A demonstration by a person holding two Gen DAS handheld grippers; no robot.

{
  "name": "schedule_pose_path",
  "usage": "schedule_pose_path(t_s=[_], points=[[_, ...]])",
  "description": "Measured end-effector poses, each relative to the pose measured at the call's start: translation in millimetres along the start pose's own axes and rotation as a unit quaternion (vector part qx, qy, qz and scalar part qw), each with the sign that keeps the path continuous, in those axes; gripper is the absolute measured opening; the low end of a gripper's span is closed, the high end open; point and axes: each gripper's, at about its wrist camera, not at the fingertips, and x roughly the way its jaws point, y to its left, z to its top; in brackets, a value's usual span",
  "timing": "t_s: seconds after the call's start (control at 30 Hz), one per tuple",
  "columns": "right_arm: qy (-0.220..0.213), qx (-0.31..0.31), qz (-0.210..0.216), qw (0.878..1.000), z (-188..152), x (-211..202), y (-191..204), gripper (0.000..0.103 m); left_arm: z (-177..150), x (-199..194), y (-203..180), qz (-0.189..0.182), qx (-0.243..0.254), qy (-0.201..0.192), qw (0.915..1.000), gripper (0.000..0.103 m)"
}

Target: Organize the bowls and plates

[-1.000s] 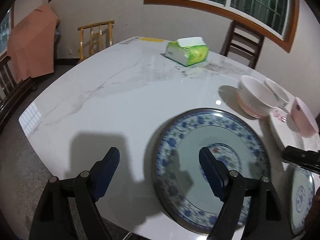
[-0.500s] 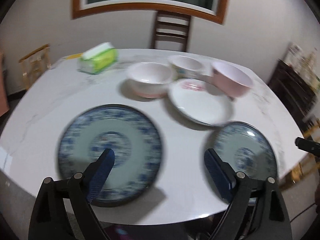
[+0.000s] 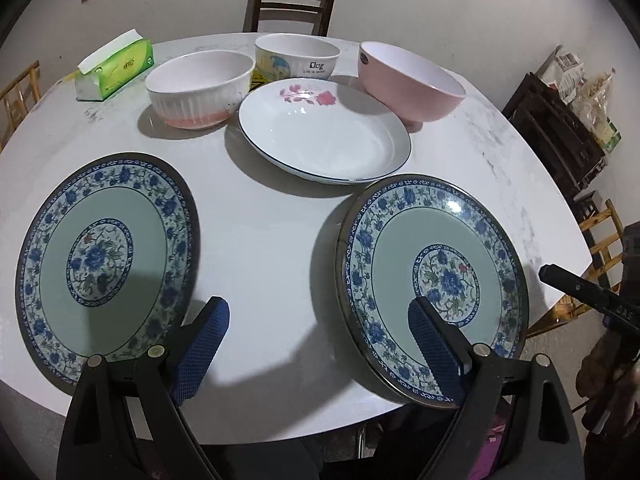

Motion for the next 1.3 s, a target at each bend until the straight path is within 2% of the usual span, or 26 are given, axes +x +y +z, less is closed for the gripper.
schedule_pose_path(t_s=[0.17,0.23,0.37,0.53,0.57,0.6,0.63,0.67,0.7,0.77,0.9,1.1,1.3], points=[[0.008,0.028,0.028,0.999,0,12,-11,0.031,-2,13,4,-0.016,-0.008,0.022,0.9996,0.089],[0.012,0.039,0.047,0.998,0,19,-14,0.031,-4,23,6,-0.037,-0.015,0.047,0.9981,0.089],[0.029,0.051,0.062,0.996,2,34,-17,0.031,-4,24,3,-0.049,-0.013,0.048,0.9976,0.090],[0.046,0.064,0.092,0.993,3,48,-17,0.031,-3,25,-2,-0.046,0.000,0.041,0.9981,0.089],[0.047,0.062,0.094,0.993,3,49,-16,0.031,-4,25,-3,-0.050,0.006,0.038,0.9980,0.084],[0.048,0.056,0.093,0.993,3,51,-13,0.030,-4,25,-5,-0.048,0.011,0.035,0.9981,0.074],[0.050,0.052,0.091,0.993,4,52,-11,0.022,-4,25,-8,-0.043,0.022,0.033,0.9983,0.067],[0.055,0.045,0.082,0.994,3,55,-7,0.019,-3,27,-11,-0.042,0.033,0.032,0.9981,0.051],[0.056,0.044,0.079,0.994,3,58,-7,0.013,-3,28,-16,-0.049,0.048,0.032,0.9972,0.029],[0.055,0.051,0.083,0.994,2,60,-9,0.010,-4,29,-22,-0.033,0.072,0.031,0.9964,0.030],[0.050,0.052,0.085,0.994,-3,57,-11,0.010,-1,28,-12,-0.054,0.041,0.034,0.9971,0.023],[0.041,0.054,0.088,0.994,-3,49,-9,0.009,-2,22,-9,-0.058,0.034,0.035,0.9971,0.023],[0.035,0.058,0.101,0.993,1,45,-3,0.009,3,6,-11,-0.046,0.037,0.014,0.9982,0.022]])
